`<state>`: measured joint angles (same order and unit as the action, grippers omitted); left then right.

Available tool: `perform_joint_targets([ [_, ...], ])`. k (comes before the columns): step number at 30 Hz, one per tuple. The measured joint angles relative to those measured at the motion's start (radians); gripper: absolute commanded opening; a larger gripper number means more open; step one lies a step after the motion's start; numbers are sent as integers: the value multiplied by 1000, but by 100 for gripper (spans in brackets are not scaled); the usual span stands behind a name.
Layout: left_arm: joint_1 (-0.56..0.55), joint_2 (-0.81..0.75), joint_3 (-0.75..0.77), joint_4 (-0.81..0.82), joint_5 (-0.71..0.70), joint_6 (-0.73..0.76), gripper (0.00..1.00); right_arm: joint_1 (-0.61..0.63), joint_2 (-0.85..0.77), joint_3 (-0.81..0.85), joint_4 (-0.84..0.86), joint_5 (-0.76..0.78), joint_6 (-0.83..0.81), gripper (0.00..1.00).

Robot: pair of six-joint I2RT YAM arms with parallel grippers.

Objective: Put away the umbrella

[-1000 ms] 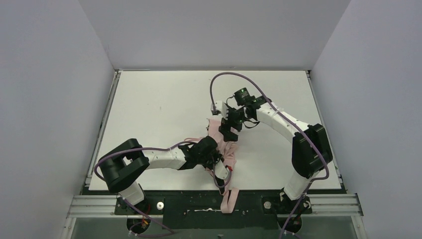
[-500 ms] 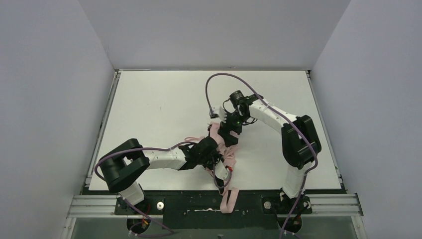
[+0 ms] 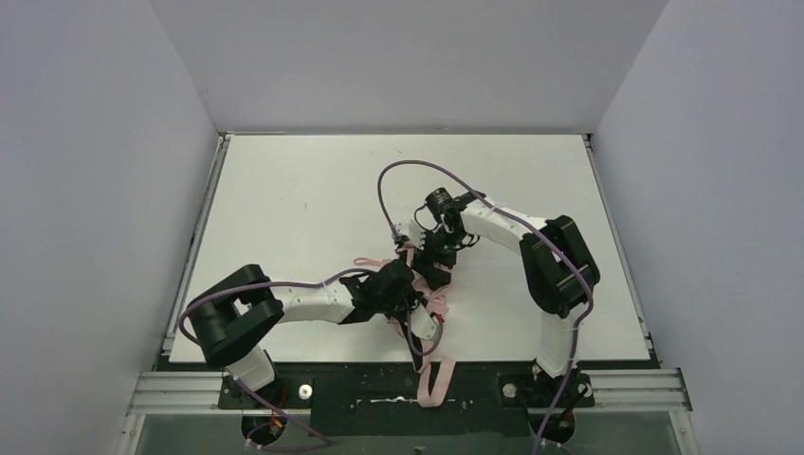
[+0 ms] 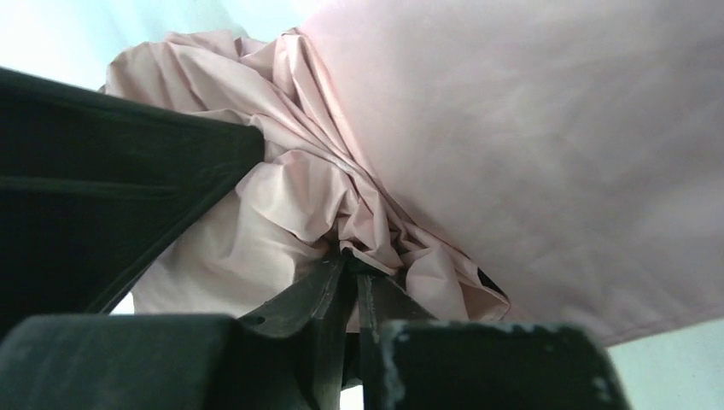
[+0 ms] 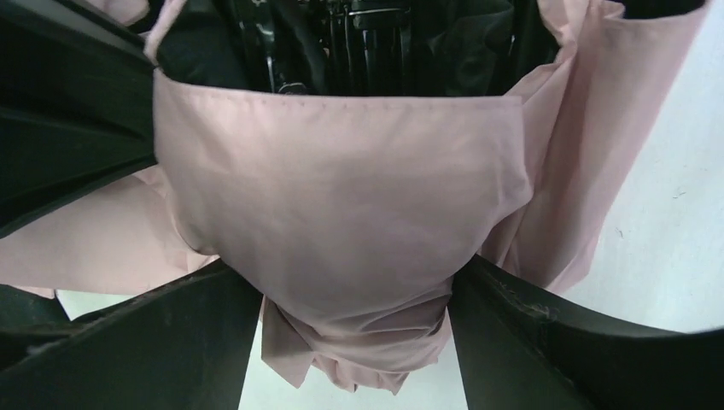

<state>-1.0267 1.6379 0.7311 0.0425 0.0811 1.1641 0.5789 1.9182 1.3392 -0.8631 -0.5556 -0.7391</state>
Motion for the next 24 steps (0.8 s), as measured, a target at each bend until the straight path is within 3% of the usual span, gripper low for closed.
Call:
perform_joint_targets([
  [5,0,-43,-11,5,-5,-58,35,6,6,-16,37,20,23,44],
  [8,0,-84,-24,8,-7,-96,57,6,5,-26,64,26,40,33],
  [11,1,-137,-39,9,-10,-144,70,6,-2,-41,86,29,52,23],
  [16,1,-267,-83,12,4,-252,79,6,-31,-79,133,37,74,16],
  [24,6,-570,-177,15,22,-507,83,21,-105,-178,251,91,69,14],
])
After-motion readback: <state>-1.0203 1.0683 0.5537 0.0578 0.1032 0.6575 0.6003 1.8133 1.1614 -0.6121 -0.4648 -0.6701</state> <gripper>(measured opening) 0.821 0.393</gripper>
